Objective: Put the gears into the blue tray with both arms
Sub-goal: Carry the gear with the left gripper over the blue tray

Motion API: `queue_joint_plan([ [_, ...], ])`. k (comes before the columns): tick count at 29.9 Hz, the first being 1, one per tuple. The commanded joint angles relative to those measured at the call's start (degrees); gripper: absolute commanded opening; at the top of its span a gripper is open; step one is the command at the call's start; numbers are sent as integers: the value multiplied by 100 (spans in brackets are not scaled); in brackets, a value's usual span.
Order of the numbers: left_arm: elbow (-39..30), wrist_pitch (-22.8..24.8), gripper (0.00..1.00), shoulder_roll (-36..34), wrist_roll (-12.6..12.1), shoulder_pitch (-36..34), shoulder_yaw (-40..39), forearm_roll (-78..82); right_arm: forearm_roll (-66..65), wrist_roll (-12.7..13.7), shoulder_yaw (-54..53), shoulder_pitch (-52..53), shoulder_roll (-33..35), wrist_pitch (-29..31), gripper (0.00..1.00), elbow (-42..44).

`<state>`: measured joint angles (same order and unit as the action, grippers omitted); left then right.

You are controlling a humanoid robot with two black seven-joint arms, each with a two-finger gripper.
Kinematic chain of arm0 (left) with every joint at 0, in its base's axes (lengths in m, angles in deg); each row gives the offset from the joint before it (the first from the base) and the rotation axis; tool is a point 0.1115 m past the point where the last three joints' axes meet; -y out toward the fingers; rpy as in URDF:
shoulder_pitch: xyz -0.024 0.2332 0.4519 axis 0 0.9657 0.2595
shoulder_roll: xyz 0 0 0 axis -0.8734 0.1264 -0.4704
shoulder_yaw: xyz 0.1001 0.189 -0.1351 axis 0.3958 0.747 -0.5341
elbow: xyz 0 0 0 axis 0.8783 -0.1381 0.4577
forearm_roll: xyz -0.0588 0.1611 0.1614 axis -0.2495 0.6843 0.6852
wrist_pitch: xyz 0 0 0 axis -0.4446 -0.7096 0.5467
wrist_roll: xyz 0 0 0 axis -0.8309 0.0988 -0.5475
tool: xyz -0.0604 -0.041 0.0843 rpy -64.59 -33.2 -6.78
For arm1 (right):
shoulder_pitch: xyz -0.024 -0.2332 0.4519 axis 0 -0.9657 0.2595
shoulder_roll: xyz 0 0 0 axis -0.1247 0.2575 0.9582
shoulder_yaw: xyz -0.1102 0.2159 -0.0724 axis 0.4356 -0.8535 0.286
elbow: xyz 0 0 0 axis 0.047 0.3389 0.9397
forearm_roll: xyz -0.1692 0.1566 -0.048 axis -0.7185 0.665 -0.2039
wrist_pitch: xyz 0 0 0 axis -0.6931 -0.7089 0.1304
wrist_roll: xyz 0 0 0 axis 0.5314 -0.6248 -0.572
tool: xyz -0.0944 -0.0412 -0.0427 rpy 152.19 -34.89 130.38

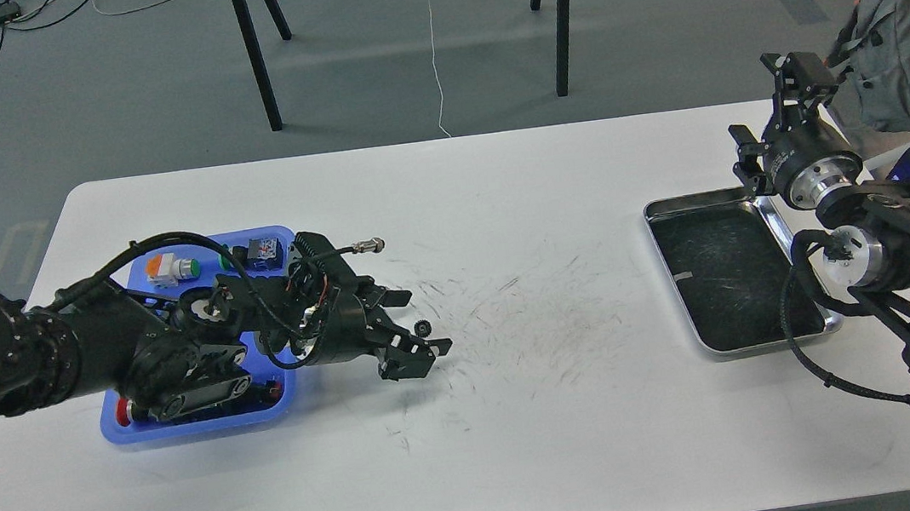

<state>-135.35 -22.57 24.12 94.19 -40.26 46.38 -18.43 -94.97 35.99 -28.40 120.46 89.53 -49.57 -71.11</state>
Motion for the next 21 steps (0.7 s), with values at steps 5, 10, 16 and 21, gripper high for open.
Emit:
queue_joint_plan([
  [5,72,-497,77,-7,1,76,40,11,-27,0,25,0,-26,-10,98,-1],
  [10,160,-691,77,54,1,199,330,2,-27,9,42,0,0,-18,98,-1],
  [16,609,-1104,76,247,1,392,401,20,-36,9,42,0,0,-18,98,8],
  [21,618,-1118,76,256,1,419,410,29,-45,0,51,0,0,-18,98,8],
])
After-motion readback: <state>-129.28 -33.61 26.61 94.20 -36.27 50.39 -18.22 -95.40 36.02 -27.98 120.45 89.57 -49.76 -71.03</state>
